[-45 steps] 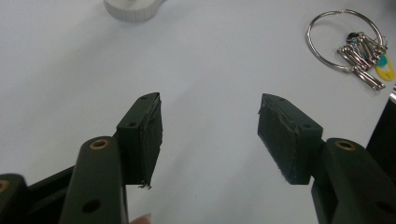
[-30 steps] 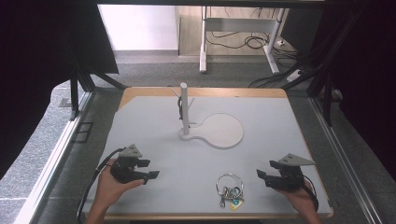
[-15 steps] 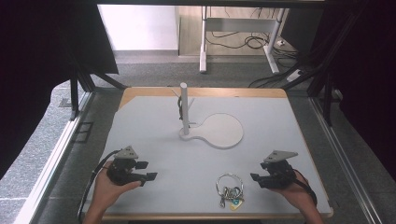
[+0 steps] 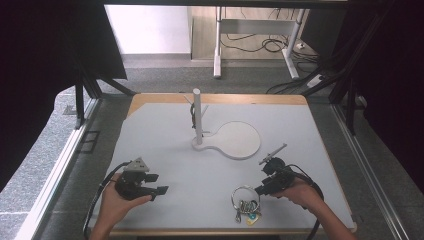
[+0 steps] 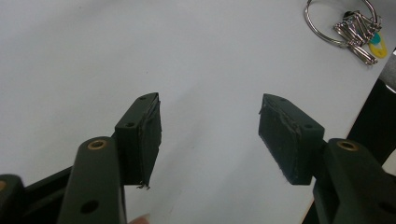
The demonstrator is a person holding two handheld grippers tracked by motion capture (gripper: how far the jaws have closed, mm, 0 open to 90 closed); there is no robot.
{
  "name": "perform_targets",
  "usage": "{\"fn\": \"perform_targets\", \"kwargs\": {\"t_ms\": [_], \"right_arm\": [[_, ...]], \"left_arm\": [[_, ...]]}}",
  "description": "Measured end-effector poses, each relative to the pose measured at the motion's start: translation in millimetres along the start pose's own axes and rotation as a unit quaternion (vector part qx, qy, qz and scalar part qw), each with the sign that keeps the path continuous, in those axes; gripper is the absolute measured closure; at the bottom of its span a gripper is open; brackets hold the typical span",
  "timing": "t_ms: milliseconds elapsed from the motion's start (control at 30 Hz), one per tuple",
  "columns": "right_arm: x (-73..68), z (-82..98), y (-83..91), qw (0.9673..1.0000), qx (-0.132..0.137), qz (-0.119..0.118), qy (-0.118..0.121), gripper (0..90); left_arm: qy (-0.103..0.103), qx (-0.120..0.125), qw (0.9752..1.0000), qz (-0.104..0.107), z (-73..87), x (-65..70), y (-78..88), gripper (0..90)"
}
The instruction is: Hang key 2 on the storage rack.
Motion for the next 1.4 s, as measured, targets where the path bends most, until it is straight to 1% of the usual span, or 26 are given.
{"fn": "perform_targets", "kwargs": {"t_ms": [67,100,167,267,300,367,500,667,700,733,800,833,867,1000,1133,1233,1300,1367,1400], "right_arm": [[-0.7,-2.4,-3.1,0.9999,-0.015,-0.001,-0.004,55.8],[-1.3,-2.9,-5.0,0.9997,-0.023,-0.003,-0.009,57.0],[-0.7,-3.4,-10.2,0.9989,-0.041,0.002,-0.021,59.7],[-2.8,-3.0,-15.9,0.9979,-0.059,-0.005,-0.027,62.5],[-3.6,-3.0,-17.7,0.9976,-0.062,-0.008,-0.031,63.5],[-5.9,-2.6,-20.4,0.9968,-0.068,-0.021,-0.035,65.5],[-6.8,-0.5,-25.9,0.9955,-0.080,-0.032,-0.040,70.1],[-7.9,2.4,-28.9,0.9932,-0.091,-0.051,-0.052,77.5],[-8.0,2.3,-29.1,0.9930,-0.090,-0.053,-0.056,78.7],[-6.8,2.8,-28.8,0.9933,-0.089,-0.054,-0.051,79.1],[-7.3,3.1,-26.9,0.9926,-0.088,-0.060,-0.058,81.7],[-7.2,3.4,-25.4,0.9927,-0.085,-0.065,-0.056,83.5],[-7.4,3.4,-23.9,0.9926,-0.084,-0.067,-0.058,84.2],[-9.1,2.9,-14.4,0.9922,-0.072,-0.082,-0.060,85.8],[-12.6,4.5,-5.9,0.9917,-0.071,-0.093,-0.054,86.4],[-14.9,6.4,-0.6,0.9910,-0.076,-0.099,-0.050,86.6],[-16.6,7.3,2.5,0.9899,-0.077,-0.108,-0.050,86.7],[-18.3,7.4,5.6,0.9878,-0.077,-0.124,-0.054,86.8],[-18.8,7.6,7.5,0.9873,-0.077,-0.129,-0.052,86.9]], "left_arm": [[0.000,-0.001,1.0000,-0.001,0.1,-0.1,0.0,39.5],[0.001,0.001,1.0000,-0.001,-0.1,0.0,0.0,39.5],[0.001,0.001,1.0000,-0.001,0.0,0.4,0.5,39.5],[0.001,0.002,1.0000,0.000,0.2,1.1,1.5,39.5],[0.002,0.003,1.0000,0.001,0.1,1.5,1.6,39.5],[0.002,0.003,1.0000,0.001,0.3,1.5,1.6,39.5],[0.002,0.005,1.0000,0.003,0.2,2.8,1.5,39.6],[0.003,0.007,1.0000,0.005,-0.3,3.3,2.0,39.6],[0.003,0.007,1.0000,0.005,-0.3,3.2,2.0,39.5],[0.003,0.007,1.0000,0.005,-0.3,3.3,2.0,39.6],[0.004,0.007,1.0000,0.005,-0.4,3.5,2.1,39.6],[0.004,0.008,0.9999,0.005,-0.4,3.6,2.2,39.6],[0.005,0.008,0.9999,0.005,-0.5,3.7,2.4,39.6],[0.011,0.017,0.9998,0.004,-2.4,3.6,5.3,39.8],[0.015,0.020,0.9997,0.002,-3.0,3.0,5.9,39.9],[0.016,0.019,0.9997,0.003,-3.1,3.7,4.7,39.9],[0.016,0.019,0.9997,0.003,-2.9,3.8,4.5,39.9],[0.016,0.020,0.9997,0.004,-3.1,3.7,4.7,39.9],[0.017,0.020,0.9997,0.003,-3.1,3.7,5.0,39.9]]}}
Point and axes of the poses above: each handheld gripper's, and its own axes: y roughly backward along the jaws, z roughly out of its underside, x roughly to its right, the point moved 10 cm from there along -y, roughly forward along the jaws, and after that the axes turned 5 degrees about -x, right-handed, at the moved point
